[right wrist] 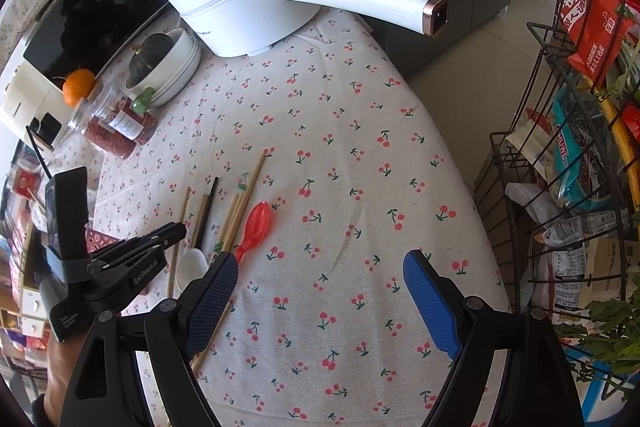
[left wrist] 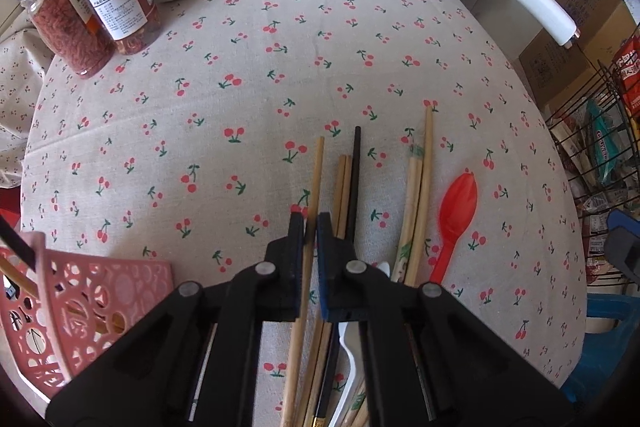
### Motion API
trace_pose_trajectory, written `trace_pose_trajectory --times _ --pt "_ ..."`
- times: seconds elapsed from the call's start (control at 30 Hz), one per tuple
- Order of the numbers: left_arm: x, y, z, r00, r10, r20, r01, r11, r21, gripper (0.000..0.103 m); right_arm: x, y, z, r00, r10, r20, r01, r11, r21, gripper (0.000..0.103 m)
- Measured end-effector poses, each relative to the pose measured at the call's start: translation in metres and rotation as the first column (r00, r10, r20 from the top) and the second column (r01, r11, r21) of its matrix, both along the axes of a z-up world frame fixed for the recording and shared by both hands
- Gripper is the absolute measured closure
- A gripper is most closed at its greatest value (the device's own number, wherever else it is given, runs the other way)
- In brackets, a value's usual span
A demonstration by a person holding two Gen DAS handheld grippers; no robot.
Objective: Organize utensils
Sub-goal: 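Grasp the red plastic spoon with the right tool while the left holds the wooden chopstick raised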
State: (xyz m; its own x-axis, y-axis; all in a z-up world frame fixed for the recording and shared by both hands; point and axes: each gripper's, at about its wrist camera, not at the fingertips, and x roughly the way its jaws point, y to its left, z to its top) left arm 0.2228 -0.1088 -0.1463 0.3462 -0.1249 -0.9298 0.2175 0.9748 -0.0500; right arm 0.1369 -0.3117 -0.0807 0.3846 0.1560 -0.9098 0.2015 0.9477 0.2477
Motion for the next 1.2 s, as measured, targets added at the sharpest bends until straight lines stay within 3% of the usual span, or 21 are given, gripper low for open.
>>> trace_pose_trajectory --times 0.2,0.37,0.73,0.93,1.03,1.2 --pt "-0.028 0.01 0.036 0.995 -0.043 0.087 0.047 0.998 -0.047 0.097 0.002 0.008 -0.004 1.0 0.021 -0.014 -0.021 1.0 -0.008 0.017" --pt "-0.066 0.029 0.073 0.978 -0.091 0.19 0.113 0.988 -0.108 0.097 0.007 0.019 -0.015 0.999 0.03 -0.045 -0.03 1.0 0.006 0.017" --pt "-0.125 0.085 0.12 0.929 -0.046 0.368 0.127 0.972 -0.199 0.097 0.032 0.042 -0.05 0.995 0.08 -0.057 -0.078 0.996 0.04 0.019" --pt "-0.133 0.098 0.128 0.912 -0.015 0.411 0.12 0.965 -0.231 0.097 0.043 0.032 -0.072 0.999 0.042 -0.034 -0.039 0.995 0.09 0.036" --pt "-0.132 0.106 0.127 0.913 0.002 0.408 0.105 0.965 -0.239 0.097 0.045 0.028 -0.074 1.0 0.027 -0.001 -0.026 0.99 0.139 0.042" --pt "-0.133 0.115 0.127 0.918 0.018 0.397 0.092 0.962 -0.257 0.097 0.05 0.034 -0.075 0.998 0.05 0.042 -0.056 0.988 0.144 0.058"
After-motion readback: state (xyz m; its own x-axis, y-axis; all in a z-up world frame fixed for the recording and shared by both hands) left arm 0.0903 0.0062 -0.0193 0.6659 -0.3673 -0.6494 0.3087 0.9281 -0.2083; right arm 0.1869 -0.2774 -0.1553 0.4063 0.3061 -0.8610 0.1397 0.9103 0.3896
